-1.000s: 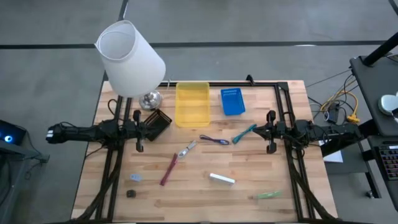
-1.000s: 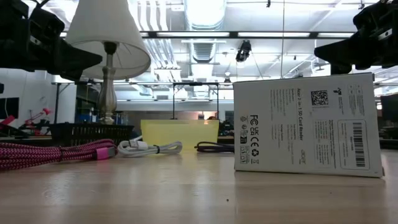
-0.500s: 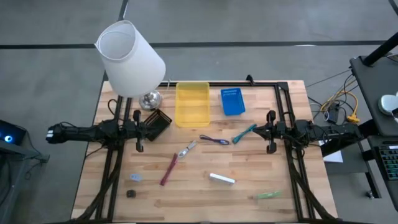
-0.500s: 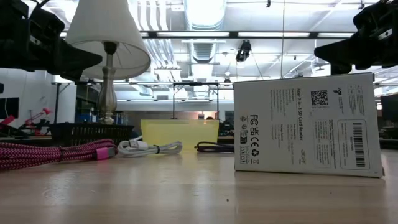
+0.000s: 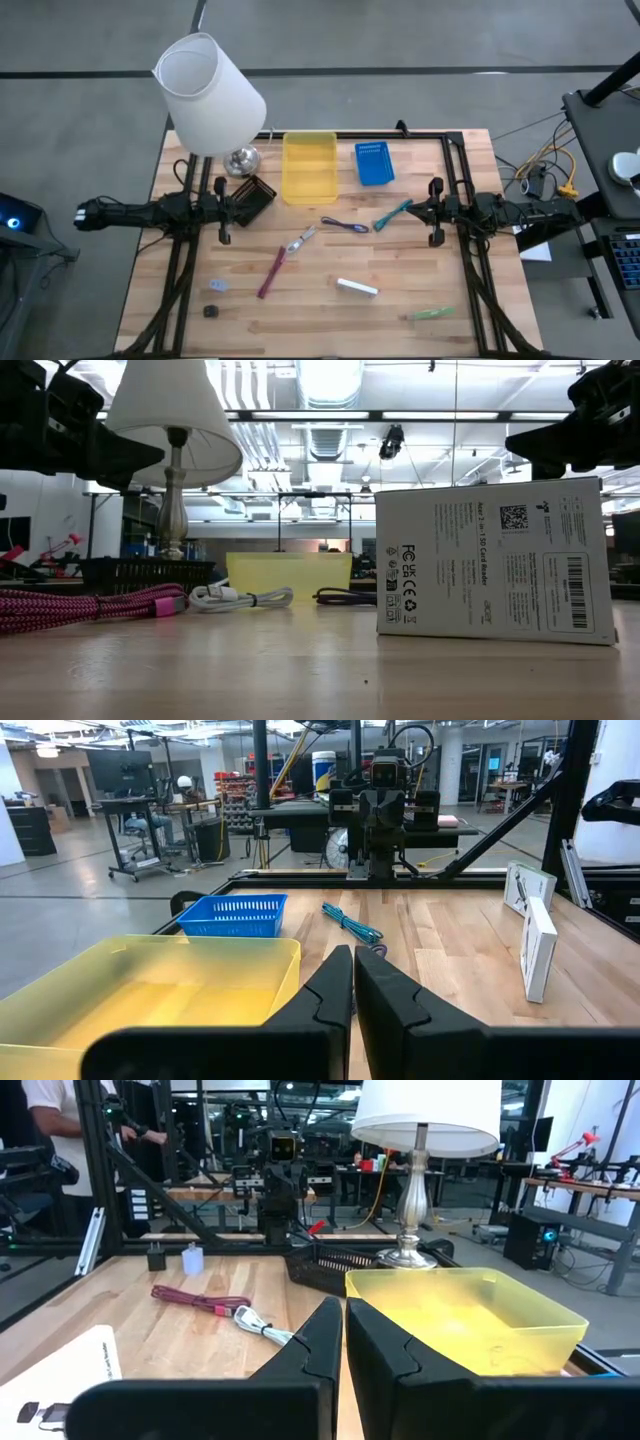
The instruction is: Pick and place items into bin
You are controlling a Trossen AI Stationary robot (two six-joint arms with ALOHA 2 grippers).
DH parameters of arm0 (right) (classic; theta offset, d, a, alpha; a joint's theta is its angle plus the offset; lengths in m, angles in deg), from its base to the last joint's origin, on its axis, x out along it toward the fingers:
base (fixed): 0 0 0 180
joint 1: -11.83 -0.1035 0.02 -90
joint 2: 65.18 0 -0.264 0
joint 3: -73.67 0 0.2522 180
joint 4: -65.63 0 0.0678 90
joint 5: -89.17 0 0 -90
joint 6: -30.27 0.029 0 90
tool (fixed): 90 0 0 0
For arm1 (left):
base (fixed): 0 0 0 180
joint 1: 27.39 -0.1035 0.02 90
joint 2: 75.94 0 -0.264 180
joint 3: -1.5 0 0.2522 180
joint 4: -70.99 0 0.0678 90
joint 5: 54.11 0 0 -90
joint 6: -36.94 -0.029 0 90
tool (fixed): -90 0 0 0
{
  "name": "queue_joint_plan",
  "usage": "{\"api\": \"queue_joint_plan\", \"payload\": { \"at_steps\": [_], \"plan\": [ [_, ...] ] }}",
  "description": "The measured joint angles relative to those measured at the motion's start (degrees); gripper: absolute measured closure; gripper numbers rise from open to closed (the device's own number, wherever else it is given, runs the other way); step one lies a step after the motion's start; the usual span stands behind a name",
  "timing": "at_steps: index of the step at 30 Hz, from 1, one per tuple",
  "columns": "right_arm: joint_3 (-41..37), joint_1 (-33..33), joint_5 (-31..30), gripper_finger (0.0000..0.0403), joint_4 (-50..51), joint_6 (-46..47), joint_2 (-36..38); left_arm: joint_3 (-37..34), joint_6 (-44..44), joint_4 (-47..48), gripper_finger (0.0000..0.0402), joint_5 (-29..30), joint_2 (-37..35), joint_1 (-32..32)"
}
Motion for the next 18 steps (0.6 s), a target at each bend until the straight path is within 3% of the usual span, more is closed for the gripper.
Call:
{"api": "queue_joint_plan", "payload": {
  "at_steps": [18],
  "plan": [
    [0.0,0.0,0.0,0.0394,0.0,0.2,0.0,0.0,0.0,0.0,0.0402,0.0,0.0,0.0]
  ]
}}
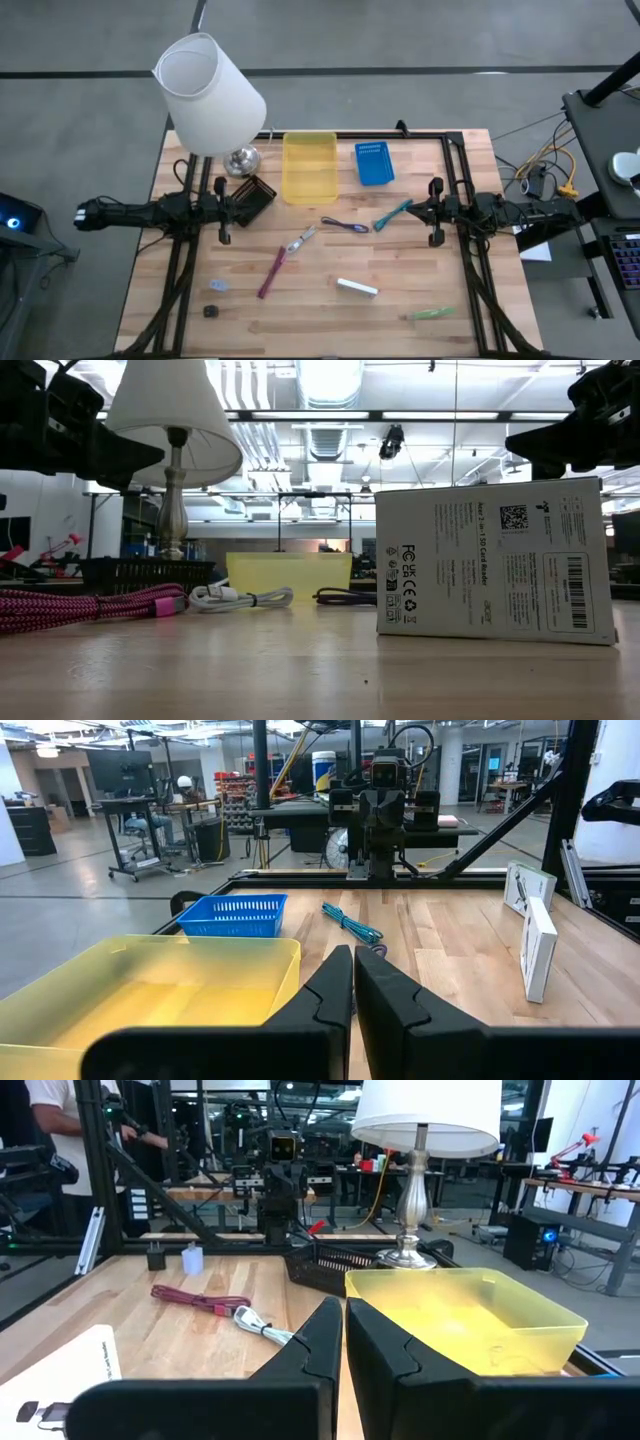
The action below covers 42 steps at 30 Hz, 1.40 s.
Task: Pick and place items into bin
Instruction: Put the blue charger cable into the yellow bin
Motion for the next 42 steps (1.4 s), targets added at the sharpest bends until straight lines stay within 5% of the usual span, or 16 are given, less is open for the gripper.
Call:
{"api": "queue_joint_plan", "payload": {
  "at_steps": [13,17,23,28,33,42],
  "plan": [
    [0.0,0.0,0.0,0.0394,-0.1,0.1,0.0,0.0,0.8,-0.2,0.0402,1.1,0.0,0.0],
    [0.0,0.0,-0.1,0.0394,-4.5,15.2,-0.1,0.0,22.2,-5.6,0.0402,3.2,0.0,0.0],
    [0.0,0.0,-5.5,0.0394,-15.4,29.8,0.0,0.0,30.6,-12.4,0.0402,9.0,0.0,-0.1],
    [0.0,0.1,-5.8,0.0394,-20.3,29.3,0.0,0.0,30.8,-18.2,0.0402,9.5,0.0,-0.1],
    [0.0,0.2,-6.9,0.0394,-20.4,21.6,-0.1,0.0,32.2,-22.0,0.0400,17.5,1.8,-0.1],
    [1.0,0.1,-4.0,0.0333,-16.0,26.4,-2.6,0.7,31.7,-31.1,0.0282,27.0,13.0,-0.1]
  ]
}}
